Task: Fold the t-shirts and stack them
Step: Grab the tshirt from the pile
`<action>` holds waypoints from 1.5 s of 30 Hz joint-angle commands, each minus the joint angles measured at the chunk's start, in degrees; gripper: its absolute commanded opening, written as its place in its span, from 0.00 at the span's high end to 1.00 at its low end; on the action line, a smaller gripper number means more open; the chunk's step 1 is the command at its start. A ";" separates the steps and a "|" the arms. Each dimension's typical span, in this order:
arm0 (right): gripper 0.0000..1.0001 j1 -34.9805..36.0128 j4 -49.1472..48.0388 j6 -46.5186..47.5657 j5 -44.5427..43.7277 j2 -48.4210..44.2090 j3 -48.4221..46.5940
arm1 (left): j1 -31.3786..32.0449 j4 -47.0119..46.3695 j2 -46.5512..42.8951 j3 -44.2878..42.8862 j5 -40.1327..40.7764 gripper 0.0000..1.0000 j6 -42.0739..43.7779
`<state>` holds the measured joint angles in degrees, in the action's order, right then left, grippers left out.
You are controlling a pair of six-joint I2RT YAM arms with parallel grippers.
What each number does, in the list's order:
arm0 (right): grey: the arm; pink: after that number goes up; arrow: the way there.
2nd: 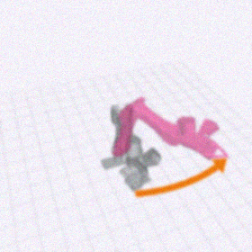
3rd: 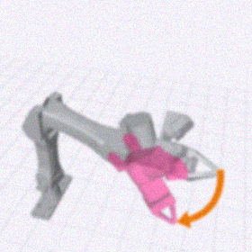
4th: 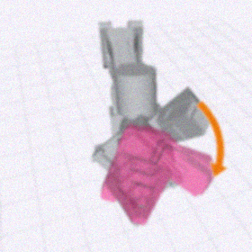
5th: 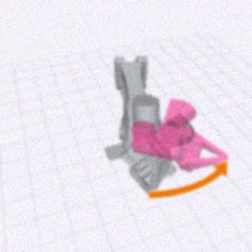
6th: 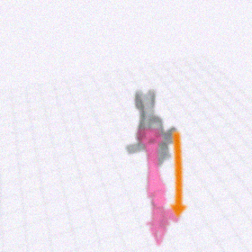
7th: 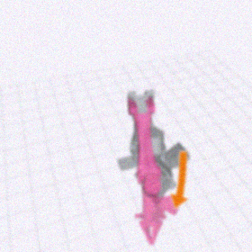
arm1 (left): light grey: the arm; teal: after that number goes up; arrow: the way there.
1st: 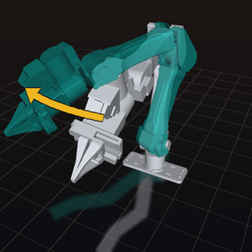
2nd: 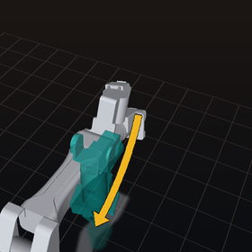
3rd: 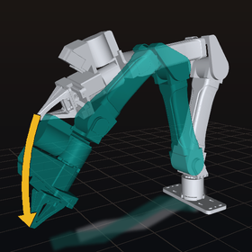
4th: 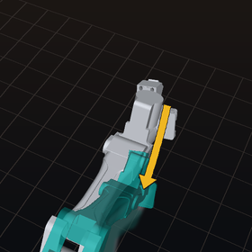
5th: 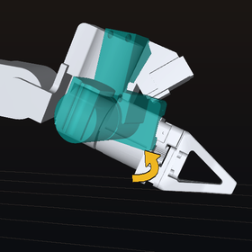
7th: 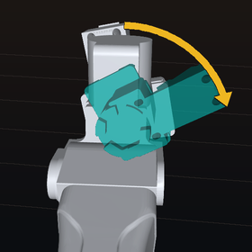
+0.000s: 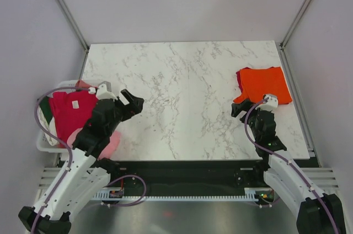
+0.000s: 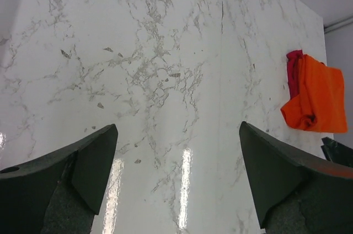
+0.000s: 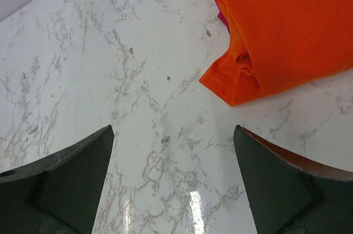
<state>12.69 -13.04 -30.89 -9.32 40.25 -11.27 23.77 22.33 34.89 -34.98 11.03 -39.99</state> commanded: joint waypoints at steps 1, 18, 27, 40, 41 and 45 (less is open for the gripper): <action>0.02 0.14 -1.46 -0.83 -1.40 0.62 -1.39 | 0.05 20.67 4.28 -11.23 6.37 0.00 -7.73; 0.02 0.14 -0.85 -0.92 -2.10 1.41 -1.92 | -0.48 65.83 14.77 -32.08 14.47 0.00 -24.69; 0.02 0.14 0.03 -0.92 -2.63 1.67 -2.18 | -0.65 59.24 21.17 -15.74 9.01 0.00 -34.10; 0.02 0.06 0.47 -0.83 -2.63 2.03 -2.44 | -3.38 56.76 20.12 -11.78 17.08 0.98 -39.82; 0.02 0.06 0.47 -0.83 -2.72 2.11 -2.44 | -3.29 57.56 19.78 -12.65 18.58 0.98 -39.90; 0.02 0.06 0.47 -0.83 -2.54 2.11 -2.53 | -3.38 62.74 19.25 -19.49 26.31 0.98 -39.90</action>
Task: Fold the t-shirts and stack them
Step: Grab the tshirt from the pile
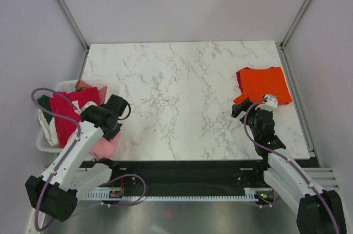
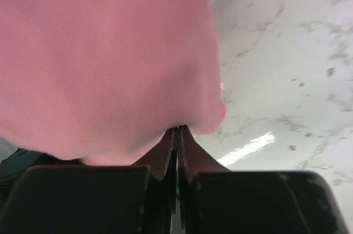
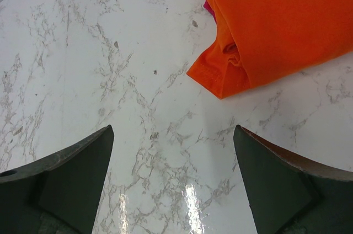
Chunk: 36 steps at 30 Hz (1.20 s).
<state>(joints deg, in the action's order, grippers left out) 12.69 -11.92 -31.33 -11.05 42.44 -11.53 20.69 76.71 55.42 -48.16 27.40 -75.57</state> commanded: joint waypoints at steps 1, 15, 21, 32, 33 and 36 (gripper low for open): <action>0.02 0.14 -0.65 -0.22 -0.73 -0.07 -2.27 | -0.30 9.24 -1.10 -7.29 11.96 0.98 -4.24; 0.02 0.14 -1.00 -0.05 -0.38 0.63 -2.36 | -6.62 11.44 9.70 -12.84 16.81 0.00 3.76; 0.02 0.14 -1.08 -0.05 -0.11 1.16 -2.62 | -7.94 4.34 11.29 -6.69 9.19 0.26 4.90; 0.02 0.14 -1.17 -0.05 0.06 1.34 -2.62 | -8.91 3.97 2.24 -16.39 6.44 0.98 7.70; 0.02 0.06 -1.17 -0.05 0.15 1.33 -2.62 | -8.82 4.24 1.28 -18.96 5.40 0.98 8.76; 0.02 0.14 -1.17 -0.05 0.33 1.16 -2.53 | -8.82 4.24 1.36 -30.65 1.72 0.98 11.93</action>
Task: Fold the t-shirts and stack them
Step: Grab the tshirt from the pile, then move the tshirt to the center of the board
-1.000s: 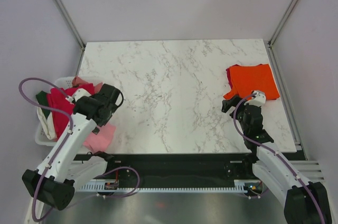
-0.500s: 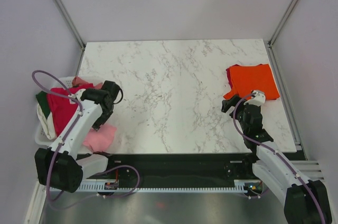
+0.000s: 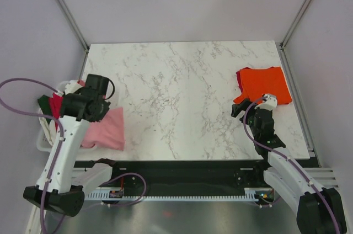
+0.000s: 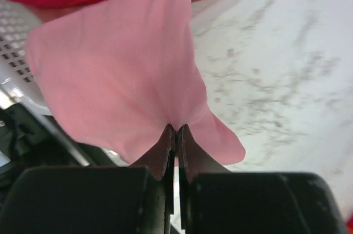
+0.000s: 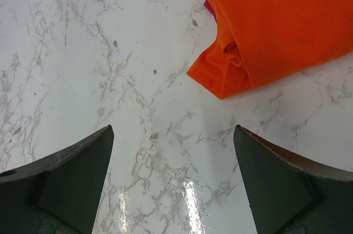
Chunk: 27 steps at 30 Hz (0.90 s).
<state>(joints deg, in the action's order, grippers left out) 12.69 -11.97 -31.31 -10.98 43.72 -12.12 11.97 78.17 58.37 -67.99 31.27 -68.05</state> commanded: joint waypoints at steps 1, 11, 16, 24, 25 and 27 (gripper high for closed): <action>0.02 0.14 -1.13 -0.07 0.26 -0.22 -1.94 | -0.10 2.43 -1.24 -13.72 -3.65 0.98 6.33; 0.02 0.14 -0.87 0.20 0.79 -0.74 -1.85 | 6.82 -48.03 14.28 -26.19 -60.80 0.98 13.28; 0.02 0.14 -0.43 0.28 0.44 -1.62 -1.77 | 15.55 -46.43 25.39 -41.37 -59.13 0.98 16.55; 0.02 0.14 0.10 0.11 0.09 -2.41 -1.59 | 11.43 -68.57 12.84 11.15 -49.64 0.76 21.47; 0.02 0.14 0.28 0.20 0.00 -2.76 -1.33 | 10.63 -71.11 11.60 21.04 -48.85 0.59 20.69; 0.02 0.14 0.28 0.20 -0.44 -4.26 -0.80 | 8.69 -77.98 8.01 29.54 -45.43 0.03 19.19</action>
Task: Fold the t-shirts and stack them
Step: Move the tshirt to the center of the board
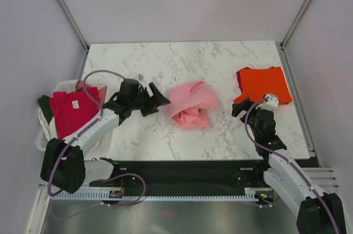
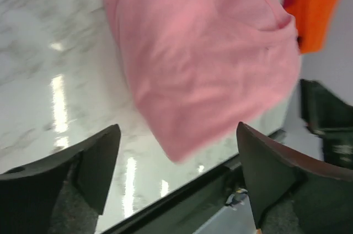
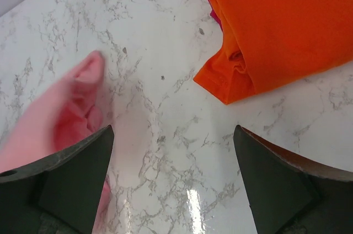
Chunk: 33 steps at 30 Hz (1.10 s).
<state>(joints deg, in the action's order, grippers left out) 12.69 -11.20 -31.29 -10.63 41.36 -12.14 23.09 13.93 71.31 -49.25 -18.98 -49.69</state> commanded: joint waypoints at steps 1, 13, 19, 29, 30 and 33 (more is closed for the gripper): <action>0.02 0.14 -0.49 0.26 -0.53 -2.25 -0.43 | -2.52 -16.98 -5.82 17.11 6.05 0.00 -0.22; 0.34 0.14 0.22 2.55 19.66 18.64 -14.64 | -1.03 -22.98 -1.00 16.56 4.57 0.06 13.30; 0.34 1.28 4.08 1.50 31.45 35.07 -22.66 | -0.94 -25.97 -3.45 19.62 5.53 0.07 18.84; 0.36 6.90 3.90 -2.90 32.88 42.22 -23.81 | -0.86 -33.53 -11.45 26.05 6.68 0.07 20.95; 0.32 7.26 4.34 -3.51 32.09 42.22 -23.54 | -0.86 -34.06 -11.63 26.40 6.33 0.08 20.86; 0.43 9.11 4.52 -3.17 29.19 41.78 -22.93 | -0.33 -34.94 -11.63 26.32 4.66 0.08 21.47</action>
<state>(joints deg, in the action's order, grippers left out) 20.43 -6.68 -33.30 20.40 83.57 -33.76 22.15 -16.71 60.45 -23.24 -13.61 -31.59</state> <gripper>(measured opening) 0.618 0.927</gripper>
